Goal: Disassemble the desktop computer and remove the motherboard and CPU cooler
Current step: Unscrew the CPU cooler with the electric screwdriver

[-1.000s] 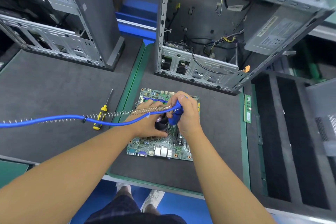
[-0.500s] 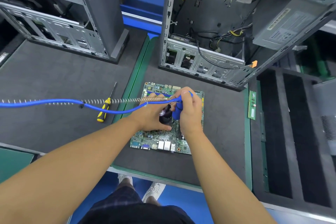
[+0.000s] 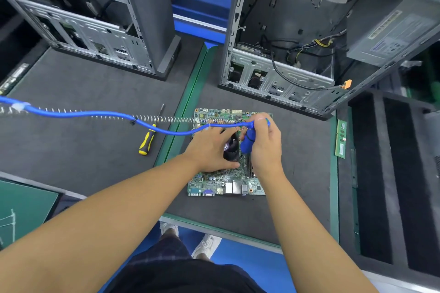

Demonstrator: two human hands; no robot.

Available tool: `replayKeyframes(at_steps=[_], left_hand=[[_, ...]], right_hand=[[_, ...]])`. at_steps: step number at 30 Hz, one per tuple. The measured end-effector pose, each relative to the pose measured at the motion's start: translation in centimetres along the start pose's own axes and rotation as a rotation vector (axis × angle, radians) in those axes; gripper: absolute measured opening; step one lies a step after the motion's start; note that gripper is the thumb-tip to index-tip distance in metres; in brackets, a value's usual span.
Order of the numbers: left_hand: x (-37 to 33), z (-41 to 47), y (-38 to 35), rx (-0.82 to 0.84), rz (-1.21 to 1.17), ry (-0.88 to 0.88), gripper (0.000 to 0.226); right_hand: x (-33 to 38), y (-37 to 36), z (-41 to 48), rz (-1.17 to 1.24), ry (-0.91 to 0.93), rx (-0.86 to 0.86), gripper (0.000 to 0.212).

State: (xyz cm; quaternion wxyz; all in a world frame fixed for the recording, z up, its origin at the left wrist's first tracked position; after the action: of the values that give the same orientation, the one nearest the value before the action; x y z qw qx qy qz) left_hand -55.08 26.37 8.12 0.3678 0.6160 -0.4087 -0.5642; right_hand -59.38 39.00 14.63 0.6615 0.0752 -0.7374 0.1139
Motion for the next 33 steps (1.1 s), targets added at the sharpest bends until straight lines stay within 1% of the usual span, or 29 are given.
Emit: replayKeyframes(at_steps=[3, 6, 10, 13, 17, 19, 24, 27, 30, 33], left_hand=[[0.0, 0.0, -0.3, 0.029, 0.018, 0.022, 0.081], [0.2, -0.2, -0.6, 0.053, -0.003, 0.003, 0.06], [0.1, 0.0, -0.5, 0.006, 0.04, -0.04, 0.057], [0.0, 0.1, -0.2, -0.014, 0.036, -0.084, 0.059], [-0.2, 0.1, 0.1, -0.046, 0.061, -0.104, 0.072], [-0.2, 0.2, 0.1, -0.038, 0.062, -0.089, 0.075], [0.0, 0.5, 0.2, 0.003, 0.095, -0.108, 0.065], [0.1, 0.6, 0.1, -0.002, 0.075, -0.111, 0.065], [0.0, 0.5, 0.2, -0.019, 0.054, -0.107, 0.07], [0.2, 0.5, 0.0, -0.015, 0.057, -0.085, 0.067]], right_hand=[[0.0, 0.2, 0.0, 0.001, 0.007, 0.028, 0.022], [0.0, 0.4, -0.1, 0.029, 0.03, 0.081, 0.024], [0.1, 0.0, 0.1, 0.054, 0.026, 0.126, 0.027], [-0.1, -0.1, 0.3, 0.032, 0.011, 0.16, 0.03], [0.3, 0.1, 0.6, 0.053, 0.057, 0.221, 0.02], [0.6, 0.2, 0.7, 0.066, 0.078, 0.259, 0.02], [0.3, -0.9, -0.2, -0.021, 0.06, 0.324, 0.023], [0.3, -1.2, -0.3, -0.002, 0.06, 0.349, 0.022], [0.4, -0.8, 0.2, 0.047, 0.049, 0.307, 0.021], [0.5, -0.7, 0.3, 0.042, 0.06, 0.299, 0.018]])
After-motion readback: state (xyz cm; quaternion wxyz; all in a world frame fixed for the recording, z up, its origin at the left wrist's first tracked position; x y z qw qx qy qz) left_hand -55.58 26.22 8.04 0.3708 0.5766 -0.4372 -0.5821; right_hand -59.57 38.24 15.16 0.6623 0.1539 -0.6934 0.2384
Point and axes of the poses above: each hand's wrist, its own z-axis towards the middle knuckle, its own y-axis out of the back of the hand, x = y × z, the point moved 4 cm from there along z, towards the middle knuckle, and after that the axes turned 2 degrees about z, right-handed, at the moved point
